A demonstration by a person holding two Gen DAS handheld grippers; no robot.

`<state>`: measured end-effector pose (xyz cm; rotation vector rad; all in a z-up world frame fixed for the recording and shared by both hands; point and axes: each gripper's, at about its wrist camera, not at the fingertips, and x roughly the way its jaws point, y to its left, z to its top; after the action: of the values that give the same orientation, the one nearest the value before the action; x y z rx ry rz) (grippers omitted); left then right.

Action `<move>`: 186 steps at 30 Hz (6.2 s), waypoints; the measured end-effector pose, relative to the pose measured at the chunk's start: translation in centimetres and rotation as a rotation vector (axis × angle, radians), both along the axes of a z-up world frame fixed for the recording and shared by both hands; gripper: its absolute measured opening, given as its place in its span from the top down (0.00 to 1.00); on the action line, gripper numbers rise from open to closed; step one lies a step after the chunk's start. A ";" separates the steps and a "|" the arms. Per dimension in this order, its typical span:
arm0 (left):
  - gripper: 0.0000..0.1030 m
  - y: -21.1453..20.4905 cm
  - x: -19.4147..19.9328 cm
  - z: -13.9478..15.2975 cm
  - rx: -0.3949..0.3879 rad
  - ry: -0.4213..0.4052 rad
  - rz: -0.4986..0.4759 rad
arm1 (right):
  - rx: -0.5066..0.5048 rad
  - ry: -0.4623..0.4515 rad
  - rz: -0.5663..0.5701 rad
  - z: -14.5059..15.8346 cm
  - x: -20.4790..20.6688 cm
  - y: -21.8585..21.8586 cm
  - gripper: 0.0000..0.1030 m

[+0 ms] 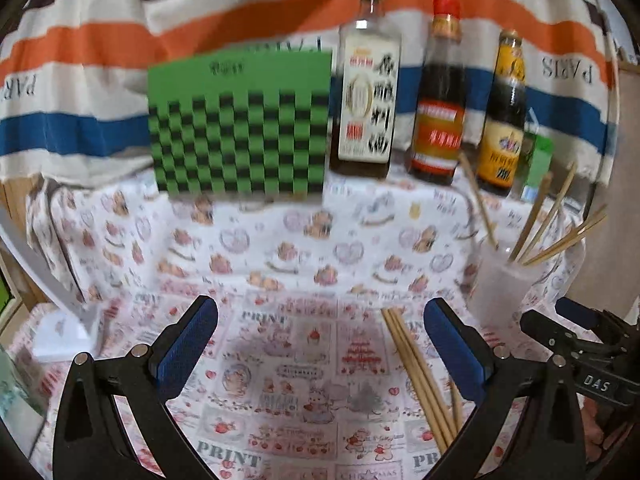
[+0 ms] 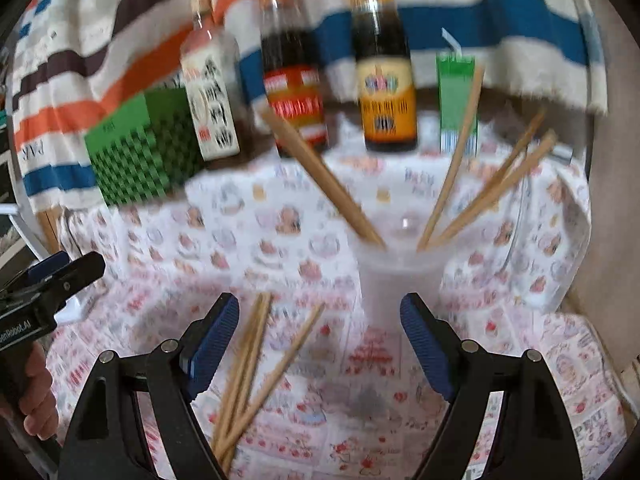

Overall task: Organize utensils
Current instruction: 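Lower the right gripper to the chopstick pile and grasp one chopstick, then grasp a chopstick with the left gripper while the right gripper lifts its chopstick upright, then carry both chopsticks upright over the clear cup and open both grippers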

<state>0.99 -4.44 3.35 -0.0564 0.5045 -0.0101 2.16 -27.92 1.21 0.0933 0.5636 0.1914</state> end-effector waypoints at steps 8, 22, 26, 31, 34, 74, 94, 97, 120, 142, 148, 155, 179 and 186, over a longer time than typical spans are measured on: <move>0.01 0.6 2.5 -3.9 -0.027 0.116 0.020 | -0.044 0.106 0.032 -3.1 1.3 1.1 0.18; 0.01 1.9 1.6 -2.0 -0.036 0.089 0.087 | -0.094 0.284 0.280 -5.7 0.7 5.4 0.42; 0.01 2.4 1.0 -1.1 -0.018 0.037 0.131 | -0.112 0.327 0.318 -6.4 0.4 6.5 0.62; 0.01 1.5 0.2 -0.3 0.097 -0.036 0.149 | -0.084 0.329 0.297 -6.4 0.4 6.0 0.82; 0.01 0.9 -0.4 -0.1 0.104 -0.053 0.129 | -0.095 0.327 0.252 -6.5 0.9 5.6 0.88; 0.52 -1.5 2.1 -2.6 -0.055 0.201 -0.093 | 0.074 -0.300 -0.069 2.9 -4.5 -1.9 0.93; 0.72 -6.9 12.8 -8.1 -0.027 0.557 -0.096 | 0.075 -0.310 -0.127 3.9 -3.6 -4.7 0.93; 0.72 -7.4 12.7 -8.3 0.016 0.545 -0.065 | 0.067 -0.311 -0.127 3.9 -3.6 -4.6 0.93; 0.94 -3.8 11.7 1.0 -0.107 0.349 -0.083 | 0.096 -0.267 -0.100 3.5 -2.8 -5.0 0.93; 0.94 -10.7 -0.5 15.0 -0.164 -0.194 -0.301 | 0.188 -0.421 -0.125 11.1 -3.6 -9.0 0.93; 0.94 -12.9 0.4 16.4 -0.187 -0.311 -0.351 | 0.174 -0.480 -0.170 14.5 -0.8 -9.0 0.93; 0.94 -14.1 4.0 14.9 -0.194 -0.288 -0.302 | 0.084 -0.452 -0.255 13.6 4.0 -9.0 0.93; 0.92 -14.3 7.7 8.8 -0.130 -0.181 -0.223 | -0.048 -0.177 -0.196 9.4 9.9 -8.2 0.93; 0.92 -14.0 9.0 7.9 -0.156 -0.104 -0.247 | -0.054 -0.144 -0.186 8.7 10.7 -8.2 0.93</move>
<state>9.96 -18.41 11.22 -0.1456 0.4036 -0.2933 12.82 -36.14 9.89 0.0787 0.4133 0.0018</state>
